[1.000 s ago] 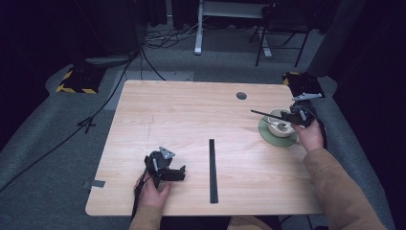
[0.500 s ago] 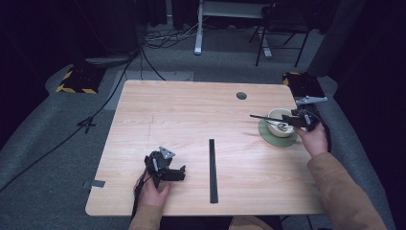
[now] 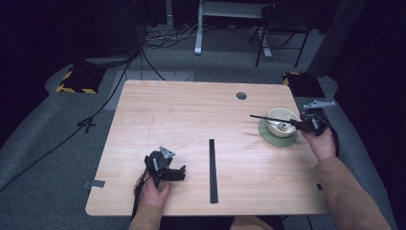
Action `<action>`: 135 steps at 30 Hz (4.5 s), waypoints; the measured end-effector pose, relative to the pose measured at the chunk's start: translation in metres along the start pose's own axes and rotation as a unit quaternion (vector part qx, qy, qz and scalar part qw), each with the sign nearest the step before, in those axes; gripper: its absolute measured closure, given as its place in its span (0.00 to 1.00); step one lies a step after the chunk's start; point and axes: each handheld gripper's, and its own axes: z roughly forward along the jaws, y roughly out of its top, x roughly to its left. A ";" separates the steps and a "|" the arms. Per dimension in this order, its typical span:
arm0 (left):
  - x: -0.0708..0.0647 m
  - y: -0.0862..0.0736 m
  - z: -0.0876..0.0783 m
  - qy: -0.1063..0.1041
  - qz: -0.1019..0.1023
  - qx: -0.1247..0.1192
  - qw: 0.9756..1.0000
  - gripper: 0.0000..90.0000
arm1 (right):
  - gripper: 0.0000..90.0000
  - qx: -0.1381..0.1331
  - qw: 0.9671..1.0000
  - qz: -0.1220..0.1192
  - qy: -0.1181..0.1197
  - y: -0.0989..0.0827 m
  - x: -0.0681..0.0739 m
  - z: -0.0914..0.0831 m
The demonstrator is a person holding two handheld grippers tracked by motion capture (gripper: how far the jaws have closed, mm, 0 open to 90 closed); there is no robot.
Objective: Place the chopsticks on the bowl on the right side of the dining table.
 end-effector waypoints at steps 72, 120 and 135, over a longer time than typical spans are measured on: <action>0.000 -0.001 -0.001 0.001 0.002 0.000 1.000 0.01 | 0.50 -0.070 0.994 0.076 0.035 -0.021 -0.036 -0.074; 0.007 -0.008 -0.008 -0.004 0.006 0.003 1.000 0.01 | 0.45 -0.047 0.955 0.002 0.294 -0.061 0.110 -0.082; 0.006 -0.007 -0.007 -0.001 0.006 0.002 1.000 0.01 | 0.43 -0.022 0.968 -0.072 0.238 -0.094 0.147 -0.043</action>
